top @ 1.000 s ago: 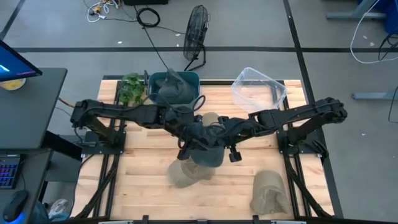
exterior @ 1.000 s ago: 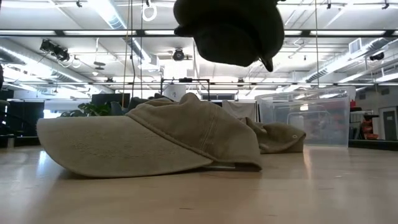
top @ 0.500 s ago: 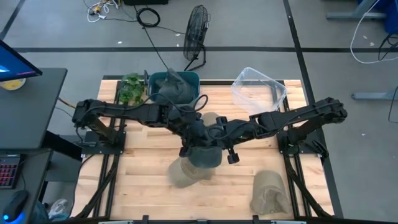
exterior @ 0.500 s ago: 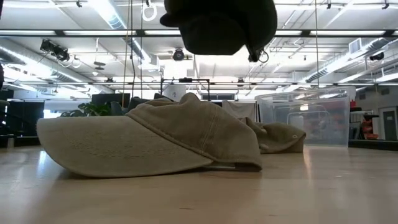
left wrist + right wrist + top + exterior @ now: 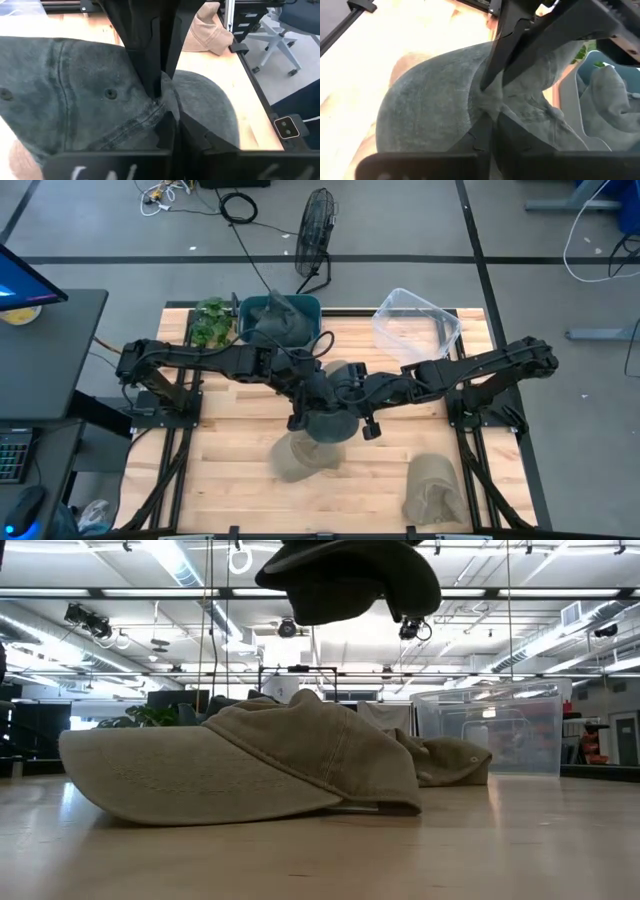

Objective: Pick & Place hat
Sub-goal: Put the blue cap into the blue bin

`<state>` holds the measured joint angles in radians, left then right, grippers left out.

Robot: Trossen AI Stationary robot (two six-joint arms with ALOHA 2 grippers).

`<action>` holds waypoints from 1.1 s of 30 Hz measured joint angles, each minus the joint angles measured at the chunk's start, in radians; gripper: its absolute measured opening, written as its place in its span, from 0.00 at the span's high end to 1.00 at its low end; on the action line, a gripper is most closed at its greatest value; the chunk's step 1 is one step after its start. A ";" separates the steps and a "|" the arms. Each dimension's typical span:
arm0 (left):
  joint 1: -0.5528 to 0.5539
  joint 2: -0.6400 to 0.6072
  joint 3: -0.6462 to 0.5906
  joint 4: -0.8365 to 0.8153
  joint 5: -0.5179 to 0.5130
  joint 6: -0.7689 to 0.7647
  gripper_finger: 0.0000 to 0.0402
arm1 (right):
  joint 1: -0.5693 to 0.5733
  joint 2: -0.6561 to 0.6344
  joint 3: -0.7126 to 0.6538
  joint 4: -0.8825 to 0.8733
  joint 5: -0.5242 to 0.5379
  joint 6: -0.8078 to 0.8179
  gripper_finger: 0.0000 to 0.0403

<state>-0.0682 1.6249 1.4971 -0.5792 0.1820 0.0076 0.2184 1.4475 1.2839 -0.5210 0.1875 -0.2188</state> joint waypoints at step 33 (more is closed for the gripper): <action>0.355 -0.004 -0.001 -0.183 -0.661 -0.363 0.98 | 0.016 -0.002 0.000 -0.109 0.345 0.264 0.48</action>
<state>0.2871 1.6207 1.4960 -0.7623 -0.4785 -0.3549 0.2344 1.4460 1.2839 -0.6300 0.5323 0.0448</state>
